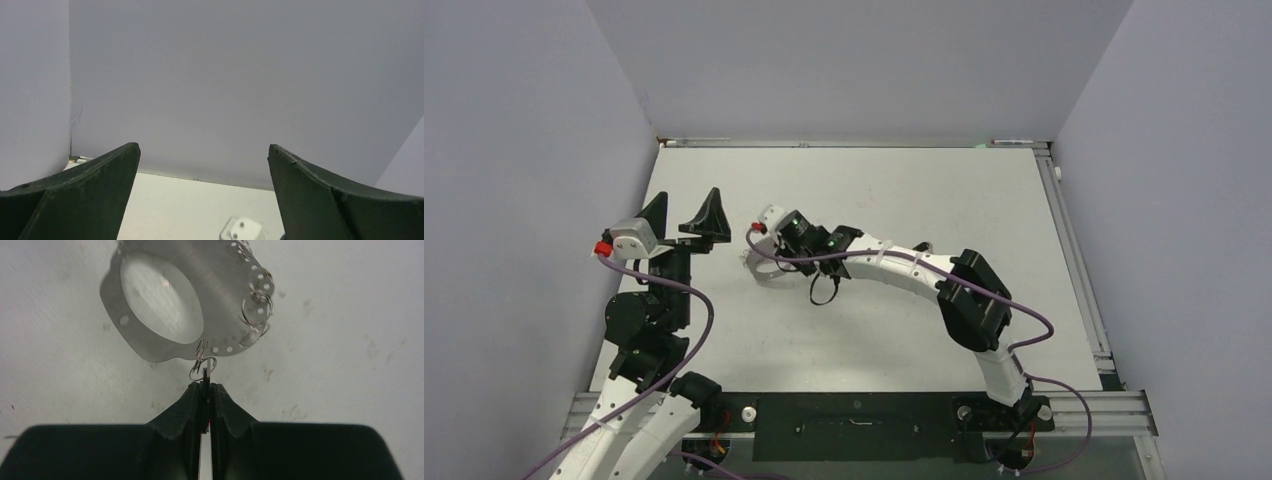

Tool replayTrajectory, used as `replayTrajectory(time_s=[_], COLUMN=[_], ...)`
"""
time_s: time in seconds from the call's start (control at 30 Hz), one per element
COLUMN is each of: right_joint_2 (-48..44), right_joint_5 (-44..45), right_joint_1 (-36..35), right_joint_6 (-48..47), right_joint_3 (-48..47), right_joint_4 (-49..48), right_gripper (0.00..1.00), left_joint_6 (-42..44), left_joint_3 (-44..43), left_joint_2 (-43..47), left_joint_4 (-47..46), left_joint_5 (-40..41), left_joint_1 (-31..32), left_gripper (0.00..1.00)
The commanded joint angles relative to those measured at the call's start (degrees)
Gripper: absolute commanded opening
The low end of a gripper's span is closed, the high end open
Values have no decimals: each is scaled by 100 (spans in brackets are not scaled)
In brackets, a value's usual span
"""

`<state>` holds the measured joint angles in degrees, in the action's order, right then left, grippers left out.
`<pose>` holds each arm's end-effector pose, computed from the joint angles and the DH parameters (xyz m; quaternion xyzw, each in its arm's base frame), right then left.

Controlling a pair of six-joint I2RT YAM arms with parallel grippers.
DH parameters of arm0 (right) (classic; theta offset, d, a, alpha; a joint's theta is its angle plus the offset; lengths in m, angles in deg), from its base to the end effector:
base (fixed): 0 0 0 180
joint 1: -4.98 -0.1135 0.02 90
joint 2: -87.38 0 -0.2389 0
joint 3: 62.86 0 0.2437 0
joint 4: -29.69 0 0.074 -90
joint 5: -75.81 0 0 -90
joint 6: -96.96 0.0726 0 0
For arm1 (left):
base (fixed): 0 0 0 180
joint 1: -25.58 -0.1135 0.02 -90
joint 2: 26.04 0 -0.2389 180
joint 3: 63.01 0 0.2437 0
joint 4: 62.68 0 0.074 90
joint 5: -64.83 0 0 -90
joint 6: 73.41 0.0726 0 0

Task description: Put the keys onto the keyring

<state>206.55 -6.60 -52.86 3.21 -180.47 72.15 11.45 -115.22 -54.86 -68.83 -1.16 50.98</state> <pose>0.2663 0.4055 0.2140 -0.4481 0.8023 0.1229 0.3748 0.1540 -0.0404 0.3946 -0.0903 0.5164 -0.1216 0.8429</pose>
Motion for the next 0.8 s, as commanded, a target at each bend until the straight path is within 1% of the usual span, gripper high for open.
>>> replayTrajectory(time_s=[0.0,0.13,0.33,0.43,0.77], right_joint_2=[-643,-999,-1426,-1431,-1371], right_joint_5=[-360,-284,-147,-214,-216], right_joint_1=[-59,-81,-83,-82,-98], right_joint_6=[706,886,1061,1131,1155], right_joint_3=[1517,2501,3343,3552,3807], right_joint_4=[-695,-797,-737,-633,-292], right_gripper=[5,5,5,5,6], left_joint_6=[-73,-82,-52,-30,-30], left_joint_3=[-70,-91,-98,-98,-104], left_joint_2=[-68,-112,-191,-240,-330], left_joint_4=[-134,-107,-90,-78,-64], left_joint_5=[-99,-124,-135,-116,-169], left_joint_1=[-25,-33,-36,-36,-36], left_gripper=[99,99,99,99,99])
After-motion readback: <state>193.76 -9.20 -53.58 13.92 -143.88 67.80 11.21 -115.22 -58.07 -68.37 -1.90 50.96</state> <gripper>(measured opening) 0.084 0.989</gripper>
